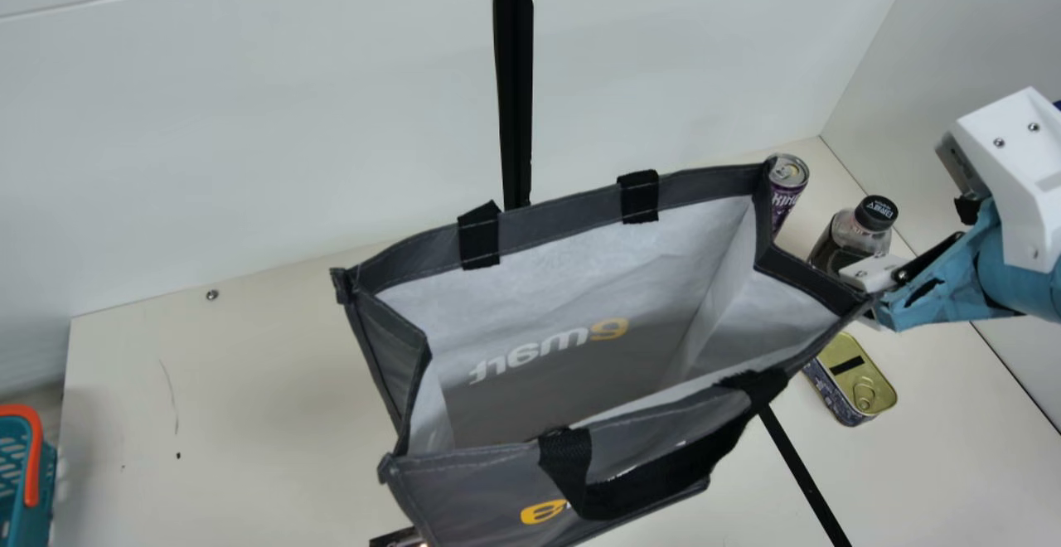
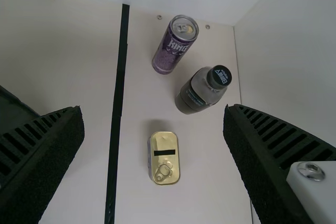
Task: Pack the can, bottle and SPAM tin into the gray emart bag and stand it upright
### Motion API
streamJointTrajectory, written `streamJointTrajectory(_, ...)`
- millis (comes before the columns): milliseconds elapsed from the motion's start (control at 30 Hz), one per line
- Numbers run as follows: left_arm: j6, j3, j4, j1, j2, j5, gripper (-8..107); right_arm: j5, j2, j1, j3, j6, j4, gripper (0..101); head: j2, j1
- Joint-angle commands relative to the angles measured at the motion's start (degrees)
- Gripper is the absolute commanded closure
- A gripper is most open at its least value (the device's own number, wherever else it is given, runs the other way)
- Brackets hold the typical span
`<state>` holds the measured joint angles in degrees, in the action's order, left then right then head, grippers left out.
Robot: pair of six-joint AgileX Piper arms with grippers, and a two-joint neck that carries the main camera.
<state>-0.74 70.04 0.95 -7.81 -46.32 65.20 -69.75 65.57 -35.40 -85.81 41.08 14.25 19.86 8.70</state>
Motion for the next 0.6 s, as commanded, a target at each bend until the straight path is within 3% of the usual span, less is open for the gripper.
streamJointTrajectory(0, -0.39, 0.18, -0.41, -0.75, -0.29, -0.3, 9, 0.0, 0.0, 0.0, 0.0, 0.0, 0.0, 6, 0.14, 1.3)
streamJointTrajectory(567, -1.28, 3.56, -2.63, -8.17, -6.28, -4.7, 9, 0.0, 0.0, 0.0, 0.0, 0.0, 0.0, 6, 0.14, 1.3)
